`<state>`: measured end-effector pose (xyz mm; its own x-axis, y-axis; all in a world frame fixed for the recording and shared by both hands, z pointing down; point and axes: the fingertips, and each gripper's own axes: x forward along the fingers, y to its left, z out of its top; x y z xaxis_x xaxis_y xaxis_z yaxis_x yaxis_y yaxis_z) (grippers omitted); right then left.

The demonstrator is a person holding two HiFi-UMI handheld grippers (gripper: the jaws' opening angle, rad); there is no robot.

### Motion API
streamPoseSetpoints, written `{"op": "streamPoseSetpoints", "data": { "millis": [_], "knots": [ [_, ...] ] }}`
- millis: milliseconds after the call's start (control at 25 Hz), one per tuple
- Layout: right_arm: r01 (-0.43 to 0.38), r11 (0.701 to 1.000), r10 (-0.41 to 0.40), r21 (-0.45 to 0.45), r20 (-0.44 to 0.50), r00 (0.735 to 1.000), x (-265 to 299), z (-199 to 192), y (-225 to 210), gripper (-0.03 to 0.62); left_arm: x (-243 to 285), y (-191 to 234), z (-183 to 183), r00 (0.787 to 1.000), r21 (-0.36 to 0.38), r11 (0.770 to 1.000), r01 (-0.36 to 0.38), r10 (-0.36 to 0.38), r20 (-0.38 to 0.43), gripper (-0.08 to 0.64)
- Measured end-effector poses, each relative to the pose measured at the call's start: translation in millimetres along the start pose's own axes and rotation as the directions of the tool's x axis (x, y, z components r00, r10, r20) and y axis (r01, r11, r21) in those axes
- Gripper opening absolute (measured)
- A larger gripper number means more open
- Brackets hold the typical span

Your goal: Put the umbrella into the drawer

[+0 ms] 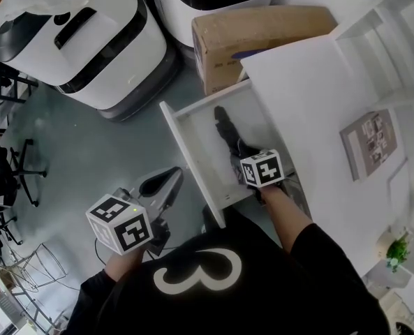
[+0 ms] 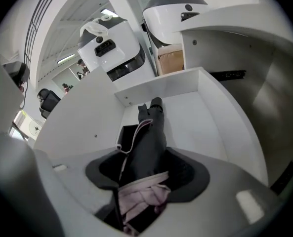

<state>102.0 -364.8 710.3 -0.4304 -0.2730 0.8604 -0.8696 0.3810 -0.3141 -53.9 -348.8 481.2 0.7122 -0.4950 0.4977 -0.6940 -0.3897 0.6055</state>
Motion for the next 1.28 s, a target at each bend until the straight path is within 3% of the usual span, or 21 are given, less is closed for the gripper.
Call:
{"op": "streamPoseSetpoints", "data": {
  "millis": [200, 480, 720, 880, 1040, 1280],
  "knots": [
    [0.033, 0.996, -0.039, -0.08, -0.073, 0.997, 14.9, -4.7, -3.4, 0.241, -7.7, 25.5, 0.9, 0.999, -0.024, 0.999, -0.047, 0.047, 0.007, 0.009],
    [0.044, 0.986, -0.079, -0.16, -0.224, 0.971, 36.8, -19.5, -10.6, 0.253, -14.3, 39.5, -3.8, 0.997, -0.055, 0.996, -0.075, 0.076, 0.017, 0.009],
    [0.03, 0.982, -0.076, -0.188, -0.242, 0.967, 40.6, -19.1, -7.3, 0.297, -15.4, 45.5, -4.7, 0.997, -0.07, 0.995, -0.072, 0.074, 0.031, 0.009],
    [0.042, 0.985, -0.073, -0.169, -0.184, 0.98, 26.2, -9.8, -6.3, 0.31, -15.3, 35.5, -5.6, 0.998, -0.057, 0.997, -0.05, 0.052, 0.035, 0.009],
    [0.003, 0.992, -0.007, -0.123, -0.028, 1.0, 1.8, 9.8, 9.2, 0.31, -15.2, 21.9, -8.3, 0.999, -0.036, 0.999, -0.03, 0.031, 0.03, 0.009],
    [-0.083, 0.989, 0.104, -0.122, 0.179, 0.978, -71.8, 38.1, 51.3, 0.31, -23.4, -10.5, -6.5, 0.999, 0.018, 1.0, 0.004, -0.005, 0.051, 0.009]
  ]
}}
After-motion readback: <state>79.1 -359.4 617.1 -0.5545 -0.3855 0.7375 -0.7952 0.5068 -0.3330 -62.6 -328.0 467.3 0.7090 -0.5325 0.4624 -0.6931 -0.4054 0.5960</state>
